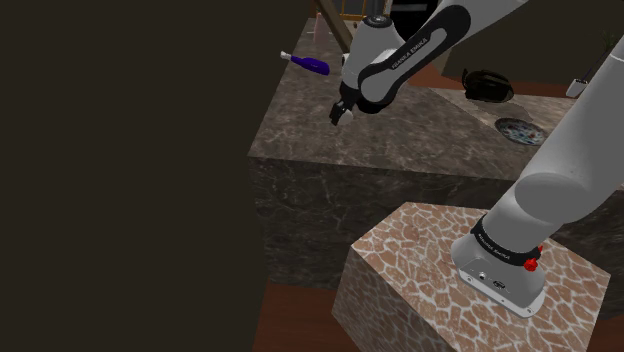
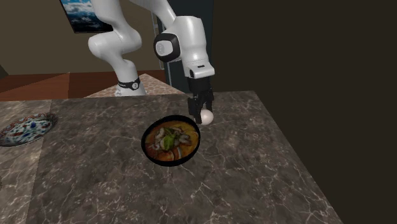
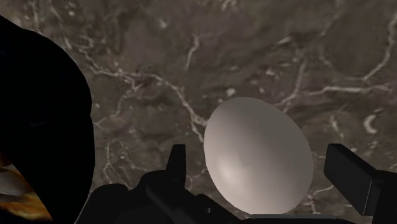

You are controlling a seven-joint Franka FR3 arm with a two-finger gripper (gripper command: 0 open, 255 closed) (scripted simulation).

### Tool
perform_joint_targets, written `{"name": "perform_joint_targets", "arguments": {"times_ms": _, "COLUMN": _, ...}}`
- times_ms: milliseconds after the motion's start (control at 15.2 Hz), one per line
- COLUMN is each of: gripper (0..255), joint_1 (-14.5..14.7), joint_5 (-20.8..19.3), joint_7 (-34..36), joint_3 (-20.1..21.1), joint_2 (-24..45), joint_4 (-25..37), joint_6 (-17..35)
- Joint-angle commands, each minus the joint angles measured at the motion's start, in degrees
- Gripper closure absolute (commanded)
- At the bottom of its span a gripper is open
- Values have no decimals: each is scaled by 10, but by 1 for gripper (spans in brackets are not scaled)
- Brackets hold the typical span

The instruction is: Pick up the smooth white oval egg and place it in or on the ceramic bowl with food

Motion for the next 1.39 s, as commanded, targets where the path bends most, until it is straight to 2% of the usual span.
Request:
{"name": "perform_joint_targets", "arguments": {"times_ms": 0, "gripper": 255, "joint_1": 0, "joint_5": 0, "joint_7": 0, "joint_3": 0, "joint_2": 0, "joint_4": 0, "joint_6": 0}}
{"name": "perform_joint_targets", "arguments": {"times_ms": 594, "gripper": 255, "joint_1": 0, "joint_5": 0, "joint_7": 0, "joint_3": 0, "joint_2": 0, "joint_4": 0, "joint_6": 0}}
{"name": "perform_joint_targets", "arguments": {"times_ms": 1320, "gripper": 255, "joint_1": 1, "joint_5": 46, "joint_7": -42, "joint_3": 7, "joint_2": -61, "joint_4": 22, "joint_6": -81}}
